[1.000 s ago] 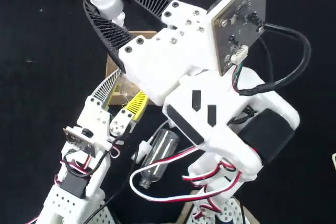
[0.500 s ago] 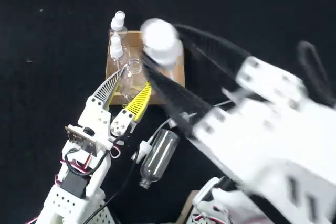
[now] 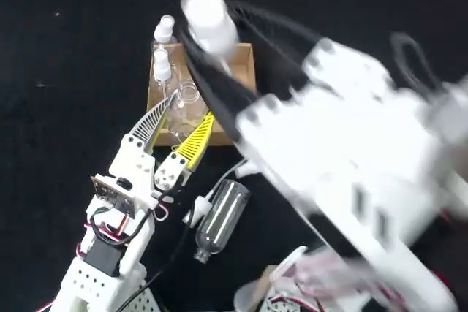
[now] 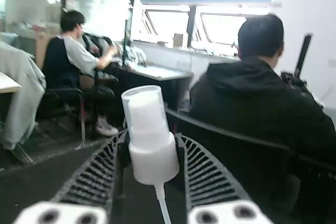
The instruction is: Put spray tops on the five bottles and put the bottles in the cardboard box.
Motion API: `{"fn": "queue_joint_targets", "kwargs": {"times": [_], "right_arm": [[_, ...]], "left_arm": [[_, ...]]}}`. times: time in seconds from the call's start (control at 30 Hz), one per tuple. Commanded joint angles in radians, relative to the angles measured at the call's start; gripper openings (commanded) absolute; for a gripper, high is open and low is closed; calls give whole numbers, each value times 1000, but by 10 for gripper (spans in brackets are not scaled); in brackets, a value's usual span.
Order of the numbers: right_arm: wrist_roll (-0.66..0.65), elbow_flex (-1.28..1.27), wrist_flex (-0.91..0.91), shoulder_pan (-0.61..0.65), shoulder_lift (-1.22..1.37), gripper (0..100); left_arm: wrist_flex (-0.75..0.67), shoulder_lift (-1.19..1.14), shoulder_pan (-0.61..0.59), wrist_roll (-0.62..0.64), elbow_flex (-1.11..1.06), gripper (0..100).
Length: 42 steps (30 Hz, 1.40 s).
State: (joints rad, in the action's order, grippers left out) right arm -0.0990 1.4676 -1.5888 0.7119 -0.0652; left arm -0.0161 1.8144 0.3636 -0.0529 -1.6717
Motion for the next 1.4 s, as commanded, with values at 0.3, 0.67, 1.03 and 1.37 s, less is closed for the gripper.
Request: {"fn": "queue_joint_targets", "kwargs": {"times": [0.3, 0.67, 1.03, 1.37], "right_arm": [[9, 91, 118, -26, 252, 11], [9, 205, 75, -26, 392, 11], [11, 203, -8, -20, 262, 11], [66, 209, 5, 23, 245, 11]], "left_arm": [[11, 11, 7, 9, -27, 30], [11, 9, 4, 9, -27, 30], [11, 9, 5, 9, -27, 30], [11, 9, 7, 11, -27, 30]]}}
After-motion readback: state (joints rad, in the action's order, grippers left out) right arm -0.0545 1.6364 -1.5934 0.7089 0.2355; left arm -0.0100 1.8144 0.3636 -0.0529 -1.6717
